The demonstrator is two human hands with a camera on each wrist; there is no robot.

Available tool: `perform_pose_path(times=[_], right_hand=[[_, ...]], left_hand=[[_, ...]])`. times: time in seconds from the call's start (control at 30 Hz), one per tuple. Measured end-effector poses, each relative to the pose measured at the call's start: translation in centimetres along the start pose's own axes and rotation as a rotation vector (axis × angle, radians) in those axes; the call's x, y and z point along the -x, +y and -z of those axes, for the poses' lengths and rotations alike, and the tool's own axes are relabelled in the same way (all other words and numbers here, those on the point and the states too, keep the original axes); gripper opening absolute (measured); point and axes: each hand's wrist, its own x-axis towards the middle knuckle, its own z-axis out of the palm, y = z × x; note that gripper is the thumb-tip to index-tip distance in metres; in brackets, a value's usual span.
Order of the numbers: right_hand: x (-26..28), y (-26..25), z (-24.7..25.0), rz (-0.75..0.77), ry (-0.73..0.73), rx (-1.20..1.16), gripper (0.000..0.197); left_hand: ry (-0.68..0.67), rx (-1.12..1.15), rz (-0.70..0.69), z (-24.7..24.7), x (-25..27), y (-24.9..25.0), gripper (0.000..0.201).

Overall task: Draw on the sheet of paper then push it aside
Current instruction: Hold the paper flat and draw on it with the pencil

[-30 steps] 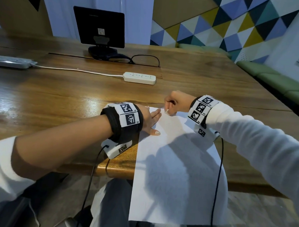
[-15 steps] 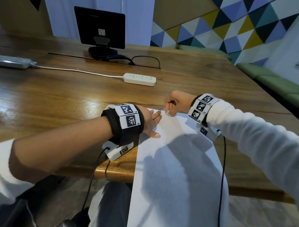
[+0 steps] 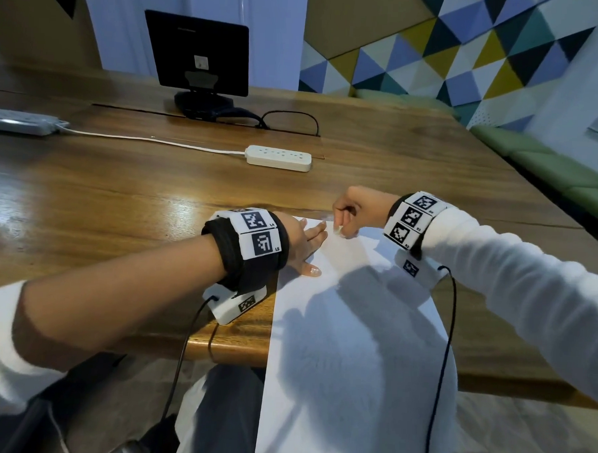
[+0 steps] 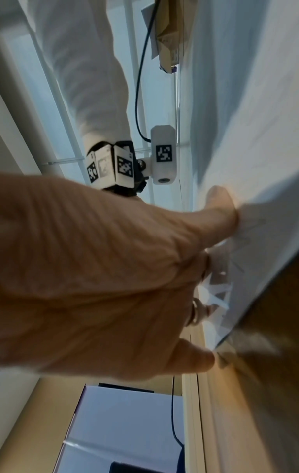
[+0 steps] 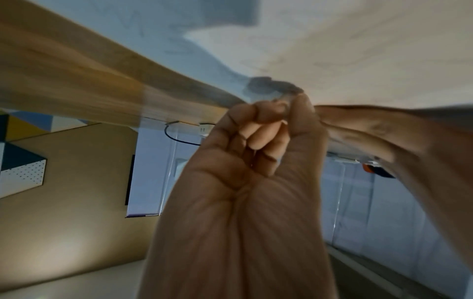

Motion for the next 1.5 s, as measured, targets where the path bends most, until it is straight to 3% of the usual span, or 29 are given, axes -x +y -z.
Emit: perform_pose_path(times=[0.07, 0.2, 0.3, 0.33, 0.4, 0.43, 0.47, 0.53, 0.6, 0.73, 0.87, 0.97, 1.0, 1.13, 1.27, 1.4, 1.5], right_hand=[[0.1, 0.1, 0.4, 0.009, -0.058, -0.035, 0.005], [0.2, 0.0, -0.1, -0.004, 0.062, 0.015, 0.010], [0.8, 0.0, 0.1, 0.013, -0.098, -0.064, 0.010], [0.8, 0.2, 0.2, 0.015, -0.101, -0.089, 0.010], [0.6, 0.3, 0.2, 0.018, -0.016, -0.093, 0.009], [0.7, 0.3, 0.0, 0.021, 0.026, -0.074, 0.008], [0.8, 0.3, -0.2, 0.023, 0.041, -0.065, 0.006], [1.2, 0.4, -0.3, 0.021, -0.023, -0.081, 0.006], [1.3, 0.7, -0.2, 0.015, -0.037, -0.099, 0.008], [0.8, 1.0, -0.5, 0.012, 0.148, -0.035, 0.007], [0.8, 0.7, 0.2, 0.010, -0.028, -0.072, 0.008], [-0.1, 0.7, 0.0, -0.025, 0.134, -0.003, 0.016], [-0.1, 0.7, 0.0, -0.029, 0.121, -0.012, 0.014], [1.0, 1.3, 0.2, -0.008, -0.116, -0.179, 0.008], [1.1, 1.7, -0.5, -0.003, 0.097, -0.114, 0.007], [1.4, 1.3, 0.0, 0.007, -0.108, -0.157, 0.007], [0.8, 1.2, 0.1, -0.012, 0.017, -0.085, 0.010]], left_hand=[[-0.004, -0.002, 0.012, 0.0, -0.1, 0.1, 0.079], [0.004, 0.011, 0.017, 0.1, -0.2, 0.2, 0.080], [0.007, 0.092, 0.002, 0.1, -0.3, 0.0, 0.086], [0.007, 0.128, -0.002, -0.1, -0.3, -0.1, 0.100], [0.009, 0.119, -0.028, -0.2, -0.4, -0.3, 0.153], [-0.005, 0.090, -0.022, -0.2, -0.5, -0.4, 0.164], [-0.011, 0.078, -0.009, -0.1, -0.5, -0.3, 0.153], [0.028, 0.088, 0.007, -0.2, -0.9, -0.2, 0.102], [0.052, 0.085, 0.000, -0.3, -1.1, -0.2, 0.088], [0.012, -0.012, -0.005, 0.1, -1.2, 0.0, 0.085], [-0.015, -0.039, -0.044, 0.1, -1.5, -0.5, 0.084], [-0.004, -0.044, -0.036, 0.2, -1.6, -0.3, 0.087], [0.002, -0.048, -0.031, 0.3, -1.6, -0.2, 0.088], [-0.005, -0.022, -0.037, 0.5, -1.4, 0.0, 0.090], [0.001, 0.025, -0.046, 0.4, -1.4, 0.1, 0.090], [0.001, 0.033, -0.052, 0.4, -1.2, -0.1, 0.090], [0.002, 0.019, -0.052, 0.4, -1.2, 0.0, 0.090]])
